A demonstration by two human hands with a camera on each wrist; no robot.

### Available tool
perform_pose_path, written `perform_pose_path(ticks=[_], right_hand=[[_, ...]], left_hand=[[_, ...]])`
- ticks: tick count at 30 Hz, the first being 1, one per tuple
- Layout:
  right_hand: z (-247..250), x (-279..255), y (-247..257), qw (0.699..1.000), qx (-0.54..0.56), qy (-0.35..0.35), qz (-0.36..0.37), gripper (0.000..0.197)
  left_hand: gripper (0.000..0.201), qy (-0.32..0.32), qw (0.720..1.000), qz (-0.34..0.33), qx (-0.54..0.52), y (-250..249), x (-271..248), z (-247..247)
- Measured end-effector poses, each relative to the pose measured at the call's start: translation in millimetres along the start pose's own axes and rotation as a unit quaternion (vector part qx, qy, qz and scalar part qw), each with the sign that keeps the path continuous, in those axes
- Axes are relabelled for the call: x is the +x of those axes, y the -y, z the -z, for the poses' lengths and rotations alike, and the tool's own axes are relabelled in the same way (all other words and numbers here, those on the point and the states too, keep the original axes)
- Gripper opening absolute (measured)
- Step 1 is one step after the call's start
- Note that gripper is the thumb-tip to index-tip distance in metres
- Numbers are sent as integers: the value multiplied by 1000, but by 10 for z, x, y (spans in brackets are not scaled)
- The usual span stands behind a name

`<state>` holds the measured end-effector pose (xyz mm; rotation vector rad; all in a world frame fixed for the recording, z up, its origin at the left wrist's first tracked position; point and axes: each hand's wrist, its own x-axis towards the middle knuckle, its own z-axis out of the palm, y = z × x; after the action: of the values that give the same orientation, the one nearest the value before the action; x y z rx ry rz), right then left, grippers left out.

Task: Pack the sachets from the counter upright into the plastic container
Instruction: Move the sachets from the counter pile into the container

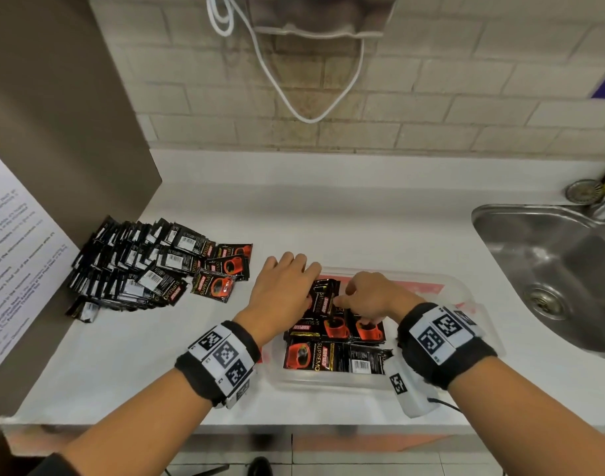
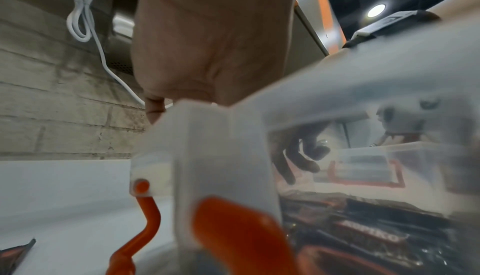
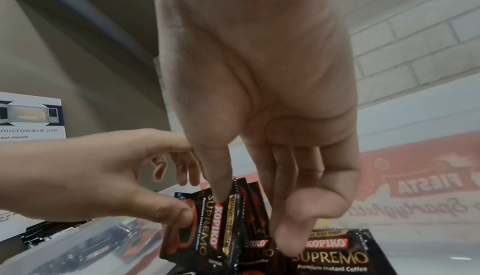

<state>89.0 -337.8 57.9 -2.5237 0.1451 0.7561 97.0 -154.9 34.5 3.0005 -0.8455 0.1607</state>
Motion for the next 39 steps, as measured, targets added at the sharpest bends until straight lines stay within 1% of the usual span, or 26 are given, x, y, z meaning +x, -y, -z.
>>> perform_pose_path(ticks=[3,7,13,15,20,27,31,33,36,39], right_hand=[[-12,8,43,1000,-17,9,11,53],[-25,17,88,999,-22,14,23,55],[30,7,63,999,-39,3,17,35],[29,15,95,999,-42,-6,22,32],[0,50,160,998,-40,-22,31,31],[37,24,140,999,-39,-18,28,31],[115,-50,170,998,-47,-19,29,30],[169,-96,224,998,-48,-20,35,28],[236,-168,436,997,-38,-19,69,24],[211,-261,758,992,7,-34,119,19]], left_hand=[[40,5,1000,1,10,-9,-4,-15],[41,14,1000,8,21,-28,-5,-26],[49,21,999,19,24,-1,-19,-23],[51,23,999,19,26,-5,-24,-18],[55,21,999,10,22,-12,-24,-7],[53,3,1000,5,2,3,-8,-17],[54,-13,999,-3,-43,89,-34,38],[54,-24,996,7,-85,175,-71,71],[49,-61,985,44,-156,320,-161,106],[35,-117,959,113,-233,515,-266,124]])
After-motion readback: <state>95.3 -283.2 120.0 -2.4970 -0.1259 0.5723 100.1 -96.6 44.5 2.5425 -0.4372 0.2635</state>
